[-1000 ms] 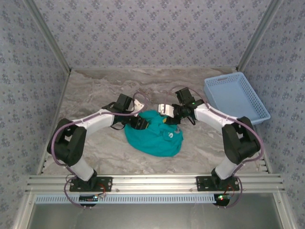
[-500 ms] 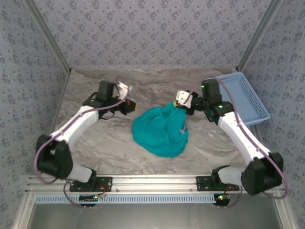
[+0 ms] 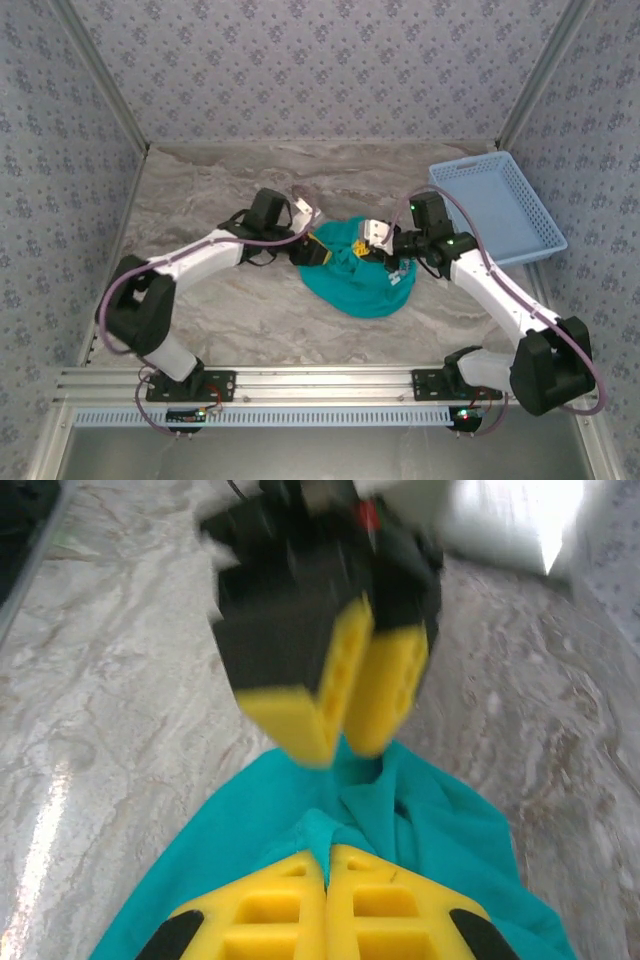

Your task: Fold the inside-out t-shirt

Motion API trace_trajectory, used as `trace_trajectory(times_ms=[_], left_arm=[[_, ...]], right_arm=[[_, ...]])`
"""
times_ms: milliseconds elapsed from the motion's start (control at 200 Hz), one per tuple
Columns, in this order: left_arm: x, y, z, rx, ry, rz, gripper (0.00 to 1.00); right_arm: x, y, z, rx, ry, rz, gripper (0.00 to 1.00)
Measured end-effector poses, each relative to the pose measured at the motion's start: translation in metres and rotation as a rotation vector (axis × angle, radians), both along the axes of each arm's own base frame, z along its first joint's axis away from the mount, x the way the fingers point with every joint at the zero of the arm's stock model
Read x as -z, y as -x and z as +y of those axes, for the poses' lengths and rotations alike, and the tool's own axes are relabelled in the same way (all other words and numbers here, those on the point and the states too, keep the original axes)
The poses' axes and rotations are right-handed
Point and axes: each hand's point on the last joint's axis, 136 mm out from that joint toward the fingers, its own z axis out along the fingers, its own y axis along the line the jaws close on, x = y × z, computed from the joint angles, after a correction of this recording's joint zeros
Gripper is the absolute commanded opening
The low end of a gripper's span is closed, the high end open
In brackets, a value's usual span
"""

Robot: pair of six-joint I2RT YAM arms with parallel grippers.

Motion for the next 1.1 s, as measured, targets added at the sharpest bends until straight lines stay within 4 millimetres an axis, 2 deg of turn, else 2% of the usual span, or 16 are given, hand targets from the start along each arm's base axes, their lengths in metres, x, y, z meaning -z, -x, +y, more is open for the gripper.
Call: trace_trajectory(times_ms=[70, 160, 190, 255, 280, 415, 485, 590, 610, 650, 750, 785, 845, 954, 1019, 1099], left_arm=[[0.014, -0.013, -0.004, -0.019, -0.029, 0.013, 0.49], [0.022, -0.025, -0.009, -0.035, -0.041, 0.022, 0.49], [0.023, -0.028, -0.012, -0.036, -0.043, 0.025, 0.43], [0.025, -0.032, -0.017, -0.037, -0.04, 0.032, 0.1], [0.026, -0.034, -0.018, -0.043, -0.038, 0.04, 0.0], [0.022, -0.044, -0.015, -0.096, 0.008, 0.064, 0.0], [0.022, -0.056, 0.013, -0.197, 0.051, 0.08, 0.0], [0.032, -0.067, 0.086, -0.394, 0.071, 0.122, 0.0], [0.034, -0.067, 0.098, -0.422, 0.071, 0.126, 0.0], [0.035, -0.066, 0.109, -0.444, 0.069, 0.125, 0.0], [0.043, -0.054, 0.11, -0.434, 0.045, 0.13, 0.0], [0.051, -0.049, 0.11, -0.432, 0.03, 0.147, 0.08], [0.064, -0.04, 0.114, -0.44, 0.001, 0.179, 0.3], [0.075, -0.026, 0.115, -0.421, -0.024, 0.232, 0.35], [0.071, -0.019, 0.109, -0.381, -0.034, 0.229, 0.36], [0.05, -0.005, 0.092, -0.283, -0.048, 0.173, 0.36]], right_arm=[[-0.013, 0.0, 0.004, -0.029, -0.016, -0.033, 0.0], [-0.032, -0.003, 0.008, -0.053, -0.042, -0.081, 0.0], [-0.038, -0.004, 0.008, -0.062, -0.052, -0.099, 0.0], [-0.049, -0.004, 0.01, -0.079, -0.07, -0.126, 0.0], [-0.053, -0.004, 0.01, -0.086, -0.073, -0.138, 0.0], [-0.07, -0.006, 0.004, -0.091, -0.066, -0.19, 0.0], [-0.077, -0.009, -0.008, -0.052, -0.062, -0.22, 0.0], [-0.081, -0.008, -0.034, 0.057, -0.038, -0.264, 0.0], [-0.079, -0.007, -0.037, 0.073, -0.027, -0.262, 0.0], [-0.071, -0.004, -0.04, 0.093, -0.004, -0.245, 0.0], [-0.033, 0.003, -0.038, 0.124, 0.085, -0.16, 0.0], [-0.012, 0.007, -0.038, 0.133, 0.132, -0.119, 0.04], [0.025, 0.017, -0.036, 0.139, 0.222, -0.034, 0.14], [0.084, 0.027, -0.044, 0.182, 0.391, 0.117, 0.2], [0.099, 0.022, -0.051, 0.235, 0.447, 0.156, 0.26], [0.1, 0.016, -0.056, 0.285, 0.467, 0.156, 0.29]])
